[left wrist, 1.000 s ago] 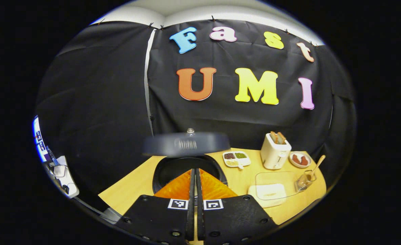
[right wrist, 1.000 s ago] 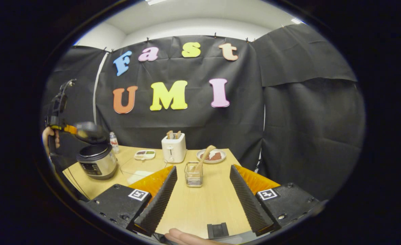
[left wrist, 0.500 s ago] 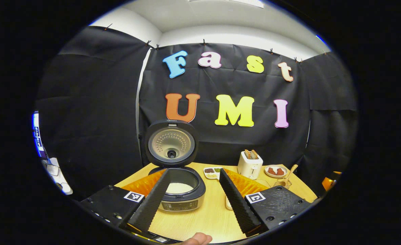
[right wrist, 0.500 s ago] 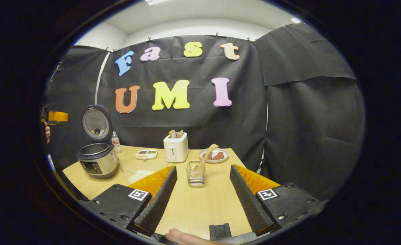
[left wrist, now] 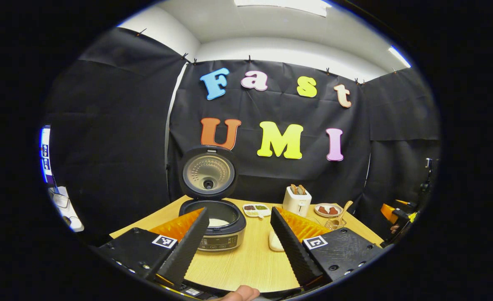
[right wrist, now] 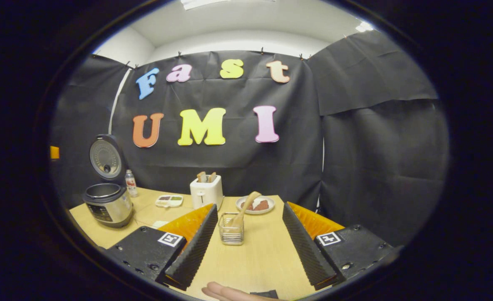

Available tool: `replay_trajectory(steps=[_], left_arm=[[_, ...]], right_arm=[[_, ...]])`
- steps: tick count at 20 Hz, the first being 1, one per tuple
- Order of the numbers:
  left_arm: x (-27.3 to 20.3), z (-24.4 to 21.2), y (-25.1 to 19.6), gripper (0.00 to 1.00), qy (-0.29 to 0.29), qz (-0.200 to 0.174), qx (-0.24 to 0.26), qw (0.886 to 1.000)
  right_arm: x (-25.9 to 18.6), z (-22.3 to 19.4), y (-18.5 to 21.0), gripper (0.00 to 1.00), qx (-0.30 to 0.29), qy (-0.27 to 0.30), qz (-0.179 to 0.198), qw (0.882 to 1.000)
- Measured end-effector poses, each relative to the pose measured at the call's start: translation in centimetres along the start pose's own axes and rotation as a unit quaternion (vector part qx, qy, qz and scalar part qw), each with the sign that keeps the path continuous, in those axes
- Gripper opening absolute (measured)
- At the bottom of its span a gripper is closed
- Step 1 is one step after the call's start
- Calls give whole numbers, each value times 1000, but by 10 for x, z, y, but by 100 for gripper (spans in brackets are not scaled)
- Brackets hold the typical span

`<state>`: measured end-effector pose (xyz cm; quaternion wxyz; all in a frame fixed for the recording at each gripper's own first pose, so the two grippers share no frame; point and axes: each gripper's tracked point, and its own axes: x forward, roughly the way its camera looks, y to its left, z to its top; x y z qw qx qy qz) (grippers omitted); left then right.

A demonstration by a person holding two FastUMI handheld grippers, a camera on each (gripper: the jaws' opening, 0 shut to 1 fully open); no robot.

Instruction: Close the left gripper, press the button to open the rice cooker; take a wooden spoon from the chopstick holder with the right hand, scoop a spoonful of rice and pour it into the rice cooker, then put the wooden spoon back into the chopstick holder.

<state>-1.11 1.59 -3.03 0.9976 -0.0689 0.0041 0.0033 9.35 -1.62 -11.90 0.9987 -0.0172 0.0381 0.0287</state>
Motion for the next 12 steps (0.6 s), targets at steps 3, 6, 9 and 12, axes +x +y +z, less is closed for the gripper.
replay_trajectory(steps=[3,6,9,12], left_arm=[[-7,-4,-4,94,-10,-4,7,1000],[-13,0,-9,94,-26,-8,17,999],[-11,-1,-12,94,-30,-9,29,999],[-7,-5,-12,94,-30,-5,42,999]], right_arm=[[27,-10,-1,100,5,12,-2,1000],[62,-26,-4,100,22,33,-8,999],[99,-44,0,100,44,54,0,998],[141,-56,11,100,70,63,15,995]])
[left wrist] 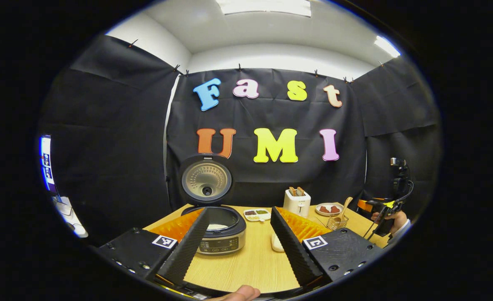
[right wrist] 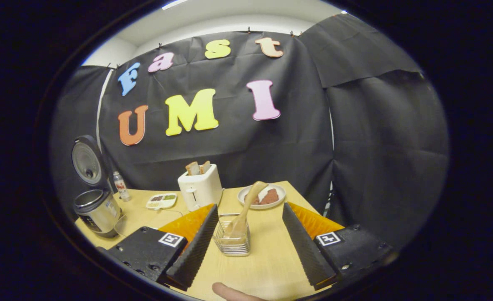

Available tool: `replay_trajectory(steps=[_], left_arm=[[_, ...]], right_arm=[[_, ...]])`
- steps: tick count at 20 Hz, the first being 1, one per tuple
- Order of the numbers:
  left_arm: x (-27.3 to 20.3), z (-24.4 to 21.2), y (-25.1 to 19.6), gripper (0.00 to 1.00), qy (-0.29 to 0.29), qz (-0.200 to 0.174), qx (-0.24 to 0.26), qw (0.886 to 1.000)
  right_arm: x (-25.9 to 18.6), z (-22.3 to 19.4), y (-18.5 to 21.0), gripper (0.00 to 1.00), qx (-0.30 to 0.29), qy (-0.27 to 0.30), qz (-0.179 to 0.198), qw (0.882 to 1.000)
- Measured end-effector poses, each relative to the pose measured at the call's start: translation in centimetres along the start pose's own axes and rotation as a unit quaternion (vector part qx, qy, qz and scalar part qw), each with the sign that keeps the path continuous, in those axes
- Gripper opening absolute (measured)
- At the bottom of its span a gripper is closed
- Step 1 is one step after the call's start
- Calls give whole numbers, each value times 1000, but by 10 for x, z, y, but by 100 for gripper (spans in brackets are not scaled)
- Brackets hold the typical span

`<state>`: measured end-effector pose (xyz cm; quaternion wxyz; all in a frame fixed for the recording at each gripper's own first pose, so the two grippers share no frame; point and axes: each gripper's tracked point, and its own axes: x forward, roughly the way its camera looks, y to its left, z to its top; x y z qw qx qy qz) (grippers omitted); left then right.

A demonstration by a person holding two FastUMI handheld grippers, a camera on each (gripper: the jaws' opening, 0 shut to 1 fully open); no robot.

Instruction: Close the left gripper, press the button to open the rice cooker; take a wooden spoon from the chopstick holder with the right hand, scoop a spoonful of rice and pour it into the rice cooker, then put the wooden spoon back into the chopstick holder.

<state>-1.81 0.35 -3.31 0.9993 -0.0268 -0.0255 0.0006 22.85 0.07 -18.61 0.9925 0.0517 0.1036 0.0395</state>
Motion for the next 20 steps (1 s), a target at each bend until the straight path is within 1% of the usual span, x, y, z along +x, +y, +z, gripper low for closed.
replay_trajectory(steps=[3,4,5,6,7,9,10,11,12,14,15,16,17,18,19,20], left_arm=[[4,-1,2,94,-4,4,13,1000],[5,0,3,94,-7,7,16,1000],[4,4,5,94,-12,8,18,1000],[3,6,6,94,-16,9,19,1000],[5,7,6,94,-19,9,20,1000],[9,8,11,94,-25,10,19,999],[12,6,12,94,-23,10,18,1000],[13,3,13,94,-18,8,20,1000],[15,1,15,94,-15,8,25,1000],[18,2,18,94,-17,12,38,999],[21,0,19,94,-17,14,44,999],[23,-2,19,94,-16,14,48,999],[23,-3,20,94,-15,13,50,999],[24,-6,20,93,-12,12,49,999],[26,-10,20,93,-9,10,48,999],[30,-14,21,94,-5,9,47,999]], right_arm=[[41,-12,-3,96,-19,21,-11,1000],[52,-14,-4,87,-23,28,-14,999],[64,-17,-6,95,-23,35,-17,999],[74,-20,-7,96,-22,41,-21,999],[85,-25,-9,88,-22,50,-24,998],[107,-36,-5,87,-12,68,-12,998],[118,-42,-6,91,-9,79,-11,997],[127,-48,-9,82,-8,87,-16,996],[136,-50,-11,88,-5,89,-19,996],[150,-49,-7,88,13,87,-10,996],[155,-52,-9,88,24,94,-16,995],[160,-54,-7,88,37,102,-11,994],[165,-58,-5,78,46,114,-8,992],[169,-59,-3,83,57,119,-6,991],[173,-59,0,75,64,122,-3,991],[175,-61,-2,59,66,123,-8,990]])
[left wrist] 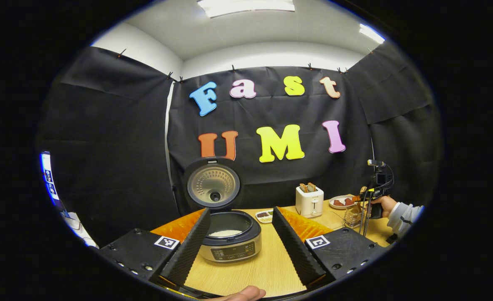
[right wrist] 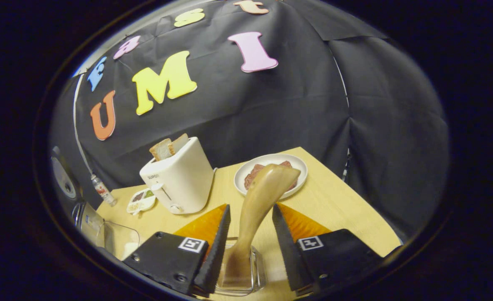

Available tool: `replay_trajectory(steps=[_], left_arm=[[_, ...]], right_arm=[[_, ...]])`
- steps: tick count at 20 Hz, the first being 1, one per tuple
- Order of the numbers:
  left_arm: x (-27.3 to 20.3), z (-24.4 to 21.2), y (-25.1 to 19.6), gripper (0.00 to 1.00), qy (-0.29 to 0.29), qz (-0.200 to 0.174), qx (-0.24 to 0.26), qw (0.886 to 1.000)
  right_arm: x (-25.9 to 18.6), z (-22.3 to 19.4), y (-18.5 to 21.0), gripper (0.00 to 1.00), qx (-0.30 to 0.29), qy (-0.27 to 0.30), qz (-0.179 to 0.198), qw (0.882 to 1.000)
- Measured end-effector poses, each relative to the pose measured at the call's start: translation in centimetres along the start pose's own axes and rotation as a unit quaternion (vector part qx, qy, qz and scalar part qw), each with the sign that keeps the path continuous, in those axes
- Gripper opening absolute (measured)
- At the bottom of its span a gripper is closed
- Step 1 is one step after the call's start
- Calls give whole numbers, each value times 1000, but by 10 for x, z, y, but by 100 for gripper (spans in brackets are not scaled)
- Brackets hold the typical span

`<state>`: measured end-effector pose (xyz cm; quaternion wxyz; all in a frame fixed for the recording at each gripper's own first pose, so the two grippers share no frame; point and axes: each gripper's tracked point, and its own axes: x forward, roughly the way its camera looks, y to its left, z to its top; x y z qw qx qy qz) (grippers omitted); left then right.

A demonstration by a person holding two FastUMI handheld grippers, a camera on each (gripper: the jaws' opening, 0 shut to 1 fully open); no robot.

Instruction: Close the left gripper, press the button to open the rice cooker; take a wooden spoon from the chopstick holder with the right hand, scoop a spoonful of rice and pour it into the rice cooker, then put the wooden spoon back into the chopstick holder.

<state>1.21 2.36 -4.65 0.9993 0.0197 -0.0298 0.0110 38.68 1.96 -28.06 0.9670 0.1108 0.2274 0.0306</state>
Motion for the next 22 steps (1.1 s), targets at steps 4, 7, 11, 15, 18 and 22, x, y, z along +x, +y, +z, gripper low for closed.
replay_trajectory(steps=[4,7,11,15,18,22], left_arm=[[4,-14,-5,96,18,-16,-15,1000],[2,-15,-2,96,21,-20,-20,999],[-4,-10,0,96,12,-17,-12,1000],[-12,-8,3,96,9,-18,-19,1000],[-18,-8,13,96,6,-10,-21,1000],[-23,-9,22,96,5,-6,-27,1000]], right_arm=[[-7,3,11,24,22,-5,25,999],[-21,11,14,19,23,-18,26,999],[-49,30,21,16,17,-45,31,998],[-84,56,29,14,-8,-88,25,996],[-115,72,41,13,-16,-113,27,993],[-156,88,76,12,-31,-143,49,988]])
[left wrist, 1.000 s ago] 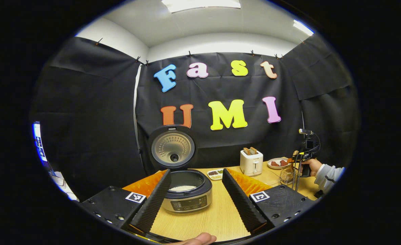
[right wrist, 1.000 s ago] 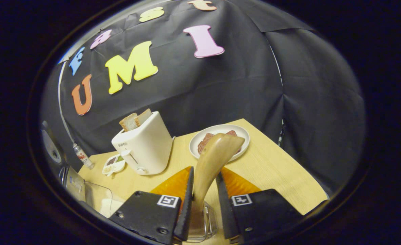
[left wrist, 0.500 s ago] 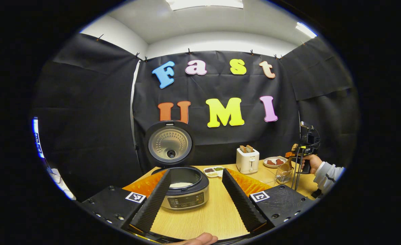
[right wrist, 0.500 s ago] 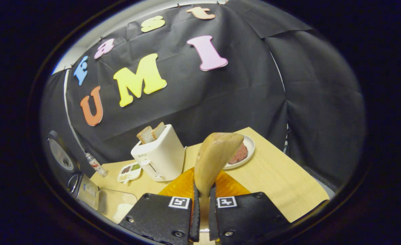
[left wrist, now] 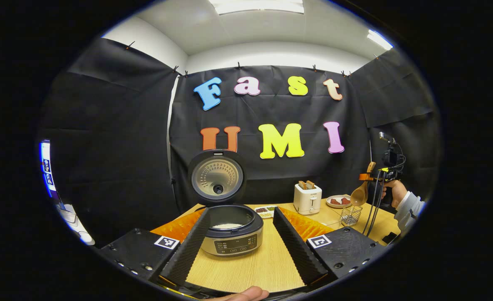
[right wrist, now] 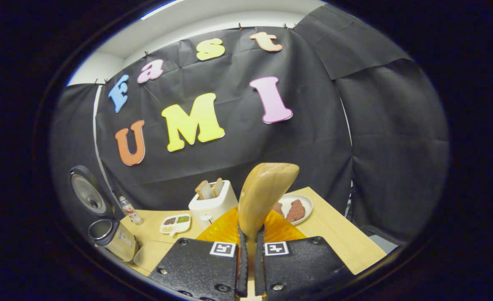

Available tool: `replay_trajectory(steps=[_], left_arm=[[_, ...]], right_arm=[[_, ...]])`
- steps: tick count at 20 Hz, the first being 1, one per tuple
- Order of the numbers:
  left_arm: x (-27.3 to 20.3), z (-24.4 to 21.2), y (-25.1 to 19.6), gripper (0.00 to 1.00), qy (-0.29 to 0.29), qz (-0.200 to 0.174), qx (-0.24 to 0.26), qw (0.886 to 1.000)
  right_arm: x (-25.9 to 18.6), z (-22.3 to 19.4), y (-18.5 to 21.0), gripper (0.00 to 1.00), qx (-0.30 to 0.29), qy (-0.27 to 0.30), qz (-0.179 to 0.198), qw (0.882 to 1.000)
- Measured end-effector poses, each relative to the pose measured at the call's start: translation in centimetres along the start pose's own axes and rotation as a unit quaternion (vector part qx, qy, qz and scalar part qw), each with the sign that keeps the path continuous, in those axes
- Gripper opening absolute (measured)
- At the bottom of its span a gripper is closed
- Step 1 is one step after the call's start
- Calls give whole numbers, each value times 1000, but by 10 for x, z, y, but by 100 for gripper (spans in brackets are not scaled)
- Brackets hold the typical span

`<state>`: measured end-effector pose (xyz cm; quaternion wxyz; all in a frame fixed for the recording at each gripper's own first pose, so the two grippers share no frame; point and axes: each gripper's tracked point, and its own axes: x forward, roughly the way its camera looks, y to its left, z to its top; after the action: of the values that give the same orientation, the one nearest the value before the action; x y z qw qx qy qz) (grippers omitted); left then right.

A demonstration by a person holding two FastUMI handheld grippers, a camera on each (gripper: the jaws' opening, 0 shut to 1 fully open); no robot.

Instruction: Close the left gripper, press the button to open the rice cooker; take a wooden spoon from the chopstick holder with the right hand, scoop a spoonful of rice and pour it into the rice cooker, then put the wooden spoon back into the chopstick holder.

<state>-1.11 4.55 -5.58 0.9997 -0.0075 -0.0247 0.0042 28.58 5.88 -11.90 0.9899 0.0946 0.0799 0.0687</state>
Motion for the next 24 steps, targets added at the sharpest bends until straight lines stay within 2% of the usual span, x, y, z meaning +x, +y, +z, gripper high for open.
replay_trajectory(steps=[5,9,12,18,24], left_arm=[[-12,-2,14,96,2,2,-9,1000],[-20,-3,21,96,3,7,-10,1000],[-21,-4,24,96,2,10,-8,1000],[-16,-12,27,96,8,12,-13,1000],[-8,-21,36,96,17,18,-10,1000]], right_arm=[[-36,25,73,12,-23,-39,49,998],[-46,13,120,11,-66,-52,68,994],[-40,-8,148,12,-72,-47,84,993],[-15,-53,183,11,-62,-34,110,991],[21,-101,173,11,-73,-1,87,994]])
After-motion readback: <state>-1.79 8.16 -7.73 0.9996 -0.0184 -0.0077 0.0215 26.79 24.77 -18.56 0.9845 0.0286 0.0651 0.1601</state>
